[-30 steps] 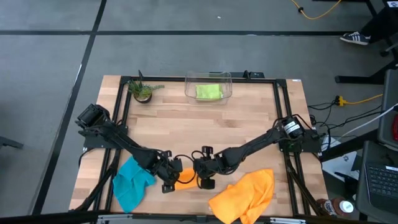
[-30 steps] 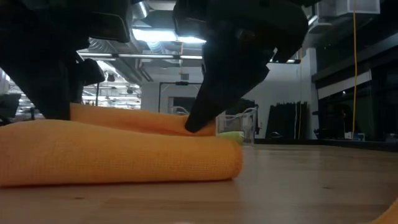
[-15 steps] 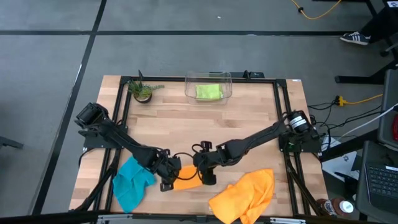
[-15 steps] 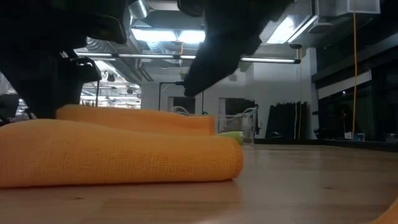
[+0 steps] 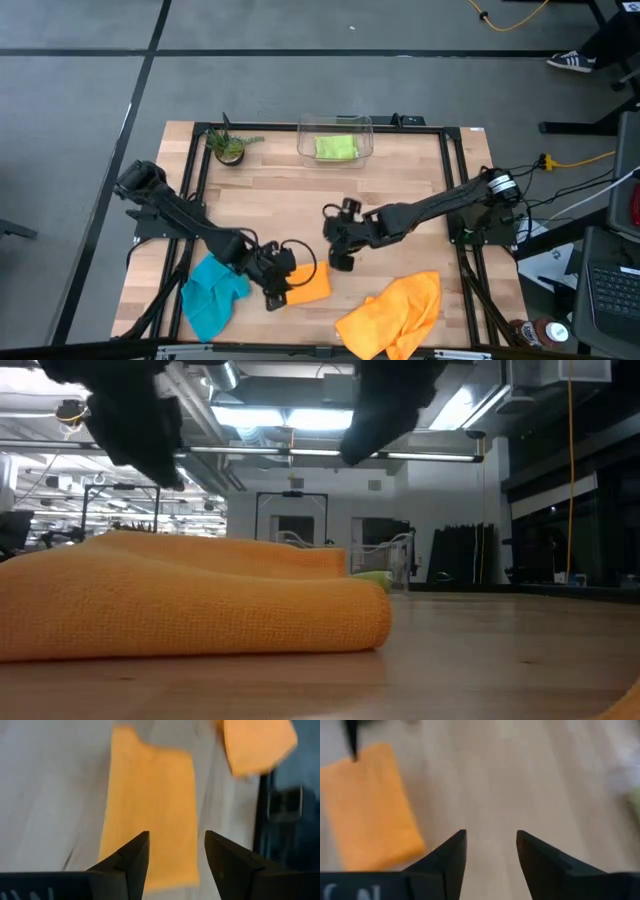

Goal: Fold microfiber towels
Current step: Fold the top orange microfiber cloth

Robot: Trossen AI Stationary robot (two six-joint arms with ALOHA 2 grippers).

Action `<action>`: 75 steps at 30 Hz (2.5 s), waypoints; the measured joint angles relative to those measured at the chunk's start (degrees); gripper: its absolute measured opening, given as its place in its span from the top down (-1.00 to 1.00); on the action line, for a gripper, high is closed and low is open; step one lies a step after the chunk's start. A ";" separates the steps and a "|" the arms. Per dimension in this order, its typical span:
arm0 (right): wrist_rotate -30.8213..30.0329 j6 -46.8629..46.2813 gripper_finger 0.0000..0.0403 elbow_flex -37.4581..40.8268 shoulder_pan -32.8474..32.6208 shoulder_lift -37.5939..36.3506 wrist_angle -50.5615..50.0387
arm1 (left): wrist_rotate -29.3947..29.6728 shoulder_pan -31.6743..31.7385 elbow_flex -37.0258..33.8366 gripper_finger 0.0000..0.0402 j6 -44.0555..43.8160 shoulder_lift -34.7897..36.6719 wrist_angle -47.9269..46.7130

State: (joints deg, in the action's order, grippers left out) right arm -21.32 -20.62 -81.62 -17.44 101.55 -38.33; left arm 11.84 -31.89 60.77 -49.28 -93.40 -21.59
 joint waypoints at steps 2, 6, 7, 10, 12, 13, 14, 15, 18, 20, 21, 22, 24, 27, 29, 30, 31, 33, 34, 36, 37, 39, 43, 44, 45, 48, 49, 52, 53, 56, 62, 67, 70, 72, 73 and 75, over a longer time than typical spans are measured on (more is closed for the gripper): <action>-1.73 0.07 0.15 0.00 -0.08 -1.93 -2.70 | 5.54 -1.06 0.03 0.09 -1.83 -2.12 5.54; -2.93 -0.04 0.16 -0.02 -0.08 -6.00 -7.56 | 12.24 -2.91 0.05 0.09 -4.57 -6.49 11.94; -3.04 -0.13 0.16 -0.02 -0.06 -6.95 -8.73 | 12.79 -3.26 0.03 0.09 -4.64 -7.53 13.00; -3.08 -1.86 0.16 -0.02 -0.09 -9.86 -12.00 | 14.01 -3.94 1.02 0.09 -3.27 -10.84 15.17; -3.08 -4.10 0.16 -0.02 -0.41 -11.43 -13.48 | 15.54 -4.02 1.90 0.09 0.19 -12.76 15.27; -3.08 -4.99 0.16 -0.02 -0.43 -12.10 -14.45 | 17.11 -4.00 1.93 0.09 2.21 -13.37 15.14; -3.08 -5.83 0.16 -0.02 -0.49 -12.58 -15.10 | 18.70 -3.96 1.93 0.09 3.02 -14.00 15.03; -3.08 -6.35 0.16 -0.02 -0.70 -13.09 -15.19 | 20.42 -3.94 1.94 0.09 3.17 -14.69 15.16; -3.10 -7.63 0.16 -0.02 -1.04 -13.71 -16.72 | 25.47 -3.92 1.93 0.09 3.34 -16.77 14.83; -3.10 -7.74 0.16 -0.02 -1.26 -13.84 -17.68 | 27.84 -3.92 1.93 0.09 3.49 -18.25 14.79; -3.08 -7.70 0.16 -0.02 -1.34 -13.89 -17.96 | 28.04 -3.92 1.95 0.09 3.50 -19.26 14.93; -3.08 -7.69 0.16 -0.02 -1.48 -13.93 -17.84 | 27.79 -3.92 1.99 0.09 3.50 -20.29 14.74; -3.09 -7.62 0.16 -0.02 -1.59 -13.93 -17.85 | 27.65 -3.83 1.99 0.09 4.48 -22.03 14.49; -3.10 -7.60 0.16 -0.02 -1.57 -13.93 -17.85 | 27.24 -3.40 2.27 0.09 8.22 -23.04 13.12; -3.10 -7.56 0.16 -0.02 -1.57 -13.93 -17.87 | 25.60 -2.50 2.41 0.09 13.26 -23.11 11.57; -3.21 -7.51 0.16 -0.02 -1.57 -13.93 -17.87 | 25.34 -1.91 2.41 0.09 16.44 -22.99 10.94; -3.52 -7.48 0.16 -0.02 -1.57 -13.93 -17.87 | 24.83 -1.20 2.39 0.09 20.34 -22.78 10.71; -4.00 -7.43 0.16 -0.02 -1.57 -13.93 -17.91 | 21.51 0.58 2.41 0.09 28.51 -22.41 10.72; -4.35 -7.43 0.16 -0.02 -1.57 -13.93 -17.96 | 19.72 1.66 2.45 0.09 31.98 -22.30 10.89; -4.59 -7.43 0.16 -0.02 -1.57 -13.93 -18.14 | 16.73 3.92 2.48 0.09 37.94 -22.25 11.56; -4.59 -7.43 0.16 -0.02 -1.57 -13.93 -18.30 | 15.71 5.19 2.48 0.09 40.83 -22.24 12.05; -4.61 -7.43 0.16 -0.02 -1.57 -13.93 -18.45 | 12.92 7.72 2.48 0.09 46.59 -22.01 12.83; -4.61 -7.66 0.16 -0.02 -1.57 -13.93 -19.54 | 2.97 12.80 2.45 0.09 56.96 -20.61 13.06; -4.61 -7.67 0.16 -0.02 -1.57 -13.93 -19.87 | 0.46 14.27 2.37 0.09 59.23 -20.13 12.59; -4.61 -7.67 0.16 -0.02 -1.57 -13.93 -20.23 | -2.00 15.65 2.28 0.09 61.62 -19.69 11.82; -4.61 -7.72 0.16 0.00 -1.57 -13.93 -20.52 | -7.09 19.37 2.25 0.09 68.14 -19.33 10.98; -4.61 -7.73 0.16 0.00 -1.57 -13.93 -20.54 | -7.64 20.29 2.26 0.09 69.91 -19.20 10.35; -4.61 -7.76 0.16 0.00 -1.57 -13.93 -20.52 | -8.83 22.16 2.38 0.09 73.51 -19.11 9.94; -4.61 -7.78 0.16 0.00 -1.57 -13.93 -20.52 | -8.33 22.32 2.50 0.09 74.04 -18.68 9.58; -4.61 -7.80 0.16 0.00 -1.57 -13.93 -20.55 | -5.85 22.60 3.14 0.09 75.38 -16.52 7.29; -4.71 -7.80 0.16 0.04 -1.57 -13.89 -21.03 | -1.14 22.30 4.88 0.09 71.59 -9.09 -0.31; -4.72 -7.81 0.16 0.04 -1.57 -13.89 -21.51 | 1.01 18.76 4.75 0.09 50.78 -5.14 -3.25; -4.70 -7.87 0.16 0.04 -1.54 -13.89 -21.63 | 7.35 15.52 4.91 0.09 33.43 -3.97 -2.40; -4.72 -7.85 0.16 0.04 -1.56 -13.89 -21.72 | 12.70 13.14 4.10 0.09 22.30 -4.10 -2.77; -4.73 -7.87 0.16 0.04 -1.54 -13.89 -21.72 | 15.48 12.09 3.42 0.09 17.42 -4.11 -2.72; -4.75 -7.87 0.16 0.04 -1.54 -13.89 -21.73 | 21.54 9.88 1.69 0.09 7.80 -4.50 -2.39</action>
State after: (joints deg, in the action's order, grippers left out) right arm -26.07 -28.49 -81.58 -18.98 87.66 -60.07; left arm 33.38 -22.01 62.46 -41.48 -97.90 -23.98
